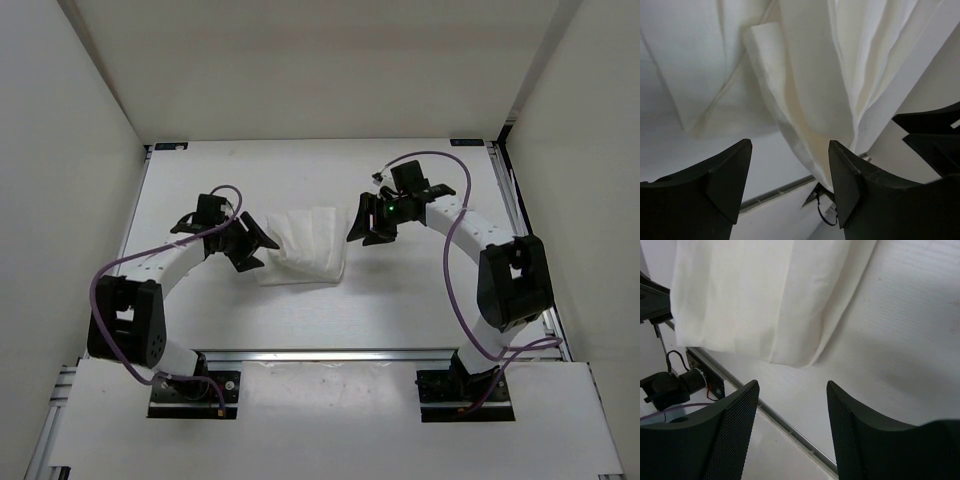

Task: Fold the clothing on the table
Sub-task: Fold the skirt

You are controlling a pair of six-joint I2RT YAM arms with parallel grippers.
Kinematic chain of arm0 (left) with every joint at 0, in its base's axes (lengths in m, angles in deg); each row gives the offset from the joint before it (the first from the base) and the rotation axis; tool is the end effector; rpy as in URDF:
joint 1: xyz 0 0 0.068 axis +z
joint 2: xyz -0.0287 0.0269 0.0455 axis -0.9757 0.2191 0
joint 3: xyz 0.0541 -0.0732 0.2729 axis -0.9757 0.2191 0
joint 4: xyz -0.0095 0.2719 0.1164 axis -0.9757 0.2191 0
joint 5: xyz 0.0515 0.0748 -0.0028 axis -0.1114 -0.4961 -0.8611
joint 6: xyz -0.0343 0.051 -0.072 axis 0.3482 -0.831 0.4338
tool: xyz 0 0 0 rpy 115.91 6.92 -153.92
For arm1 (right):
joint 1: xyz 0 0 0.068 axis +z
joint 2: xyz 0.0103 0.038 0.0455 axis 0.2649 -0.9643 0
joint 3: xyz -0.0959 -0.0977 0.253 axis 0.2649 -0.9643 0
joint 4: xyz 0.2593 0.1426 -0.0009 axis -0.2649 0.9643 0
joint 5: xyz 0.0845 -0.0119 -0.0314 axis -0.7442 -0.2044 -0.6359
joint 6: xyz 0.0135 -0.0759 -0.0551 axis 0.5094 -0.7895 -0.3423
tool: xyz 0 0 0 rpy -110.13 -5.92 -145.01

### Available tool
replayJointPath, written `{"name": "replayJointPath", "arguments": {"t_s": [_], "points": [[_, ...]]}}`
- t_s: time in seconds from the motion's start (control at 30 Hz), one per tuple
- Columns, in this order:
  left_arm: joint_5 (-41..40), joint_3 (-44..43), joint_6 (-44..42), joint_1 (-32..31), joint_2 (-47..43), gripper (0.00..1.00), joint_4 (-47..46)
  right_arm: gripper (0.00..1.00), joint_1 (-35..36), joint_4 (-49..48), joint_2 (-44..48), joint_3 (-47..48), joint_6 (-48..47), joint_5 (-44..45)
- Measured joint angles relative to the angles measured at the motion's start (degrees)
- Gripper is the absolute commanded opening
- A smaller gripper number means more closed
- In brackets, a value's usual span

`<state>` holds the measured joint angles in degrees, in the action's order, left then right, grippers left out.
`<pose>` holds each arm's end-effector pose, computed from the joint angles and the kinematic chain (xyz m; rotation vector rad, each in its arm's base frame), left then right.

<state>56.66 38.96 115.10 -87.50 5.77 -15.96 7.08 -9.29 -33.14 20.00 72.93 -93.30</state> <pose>0.3225 -0.0947 0.1582 -0.7773 2.6466 -0.9107 0.3773 0.2018 0.2030 -0.1853 2.6096 0.9642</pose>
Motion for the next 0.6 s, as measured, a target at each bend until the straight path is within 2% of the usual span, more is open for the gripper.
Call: {"name": "replayJointPath", "arguments": {"t_s": [0.2,0.4,0.53,0.6], "points": [[2.08,-0.94,4.57,-1.95,0.68,0.72,-4.35,0.62,1.11,0.07,0.92,-2.36,-0.7,0.87],[3.26,-4.11,6.67,-1.95,1.09,0.76,-6.27,0.62,1.6,0.28,0.98,-2.51,-0.94,0.85],[3.89,-4.26,7.23,-2.16,1.99,0.74,-7.19,0.62,1.42,0.28,0.98,-2.51,-1.11,0.98],[3.82,-4.28,7.21,-2.51,2.67,0.7,-7.26,0.62,1.22,0.28,0.98,-2.51,-1.2,0.98]]}}
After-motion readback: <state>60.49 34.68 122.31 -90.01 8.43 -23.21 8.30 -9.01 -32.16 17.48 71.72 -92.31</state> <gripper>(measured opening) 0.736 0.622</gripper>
